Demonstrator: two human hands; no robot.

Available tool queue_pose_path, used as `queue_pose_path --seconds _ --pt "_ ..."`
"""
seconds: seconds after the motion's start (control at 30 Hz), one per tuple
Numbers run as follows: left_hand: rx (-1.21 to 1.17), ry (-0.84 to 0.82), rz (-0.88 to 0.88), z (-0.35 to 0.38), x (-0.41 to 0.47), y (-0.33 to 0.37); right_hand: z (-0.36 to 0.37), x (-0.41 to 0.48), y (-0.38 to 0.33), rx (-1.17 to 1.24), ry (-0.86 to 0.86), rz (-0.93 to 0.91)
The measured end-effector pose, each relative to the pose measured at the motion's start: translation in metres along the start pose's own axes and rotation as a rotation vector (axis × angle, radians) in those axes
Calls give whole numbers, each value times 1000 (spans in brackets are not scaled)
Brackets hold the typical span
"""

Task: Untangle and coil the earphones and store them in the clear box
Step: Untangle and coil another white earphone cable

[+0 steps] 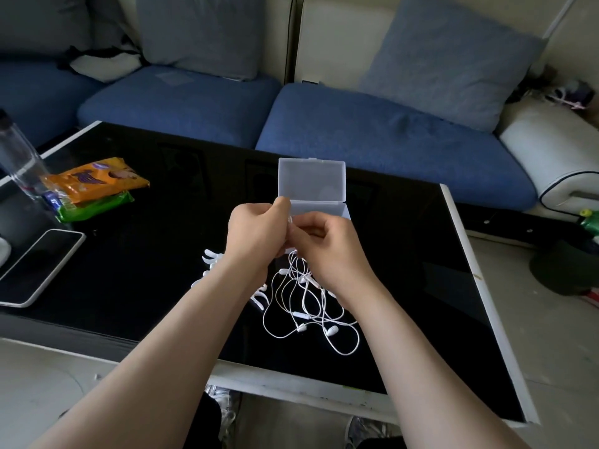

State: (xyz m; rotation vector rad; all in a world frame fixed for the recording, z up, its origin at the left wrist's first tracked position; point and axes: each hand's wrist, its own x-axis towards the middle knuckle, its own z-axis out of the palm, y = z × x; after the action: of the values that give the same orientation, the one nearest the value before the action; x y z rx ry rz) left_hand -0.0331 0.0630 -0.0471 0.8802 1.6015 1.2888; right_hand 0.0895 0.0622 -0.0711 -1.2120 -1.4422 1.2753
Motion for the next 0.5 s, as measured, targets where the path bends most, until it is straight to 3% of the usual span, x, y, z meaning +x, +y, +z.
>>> queue_pose_path --seconds 0.2,0.37,0.5 --pt "80 119 142 -7 11 -3 16 16 4 -132 70 -130" --pt "285 36 223 -9 15 -4 26 23 8 -78 142 -131" --pt "300 44 269 -8 11 -3 30 31 7 -11 209 -116"
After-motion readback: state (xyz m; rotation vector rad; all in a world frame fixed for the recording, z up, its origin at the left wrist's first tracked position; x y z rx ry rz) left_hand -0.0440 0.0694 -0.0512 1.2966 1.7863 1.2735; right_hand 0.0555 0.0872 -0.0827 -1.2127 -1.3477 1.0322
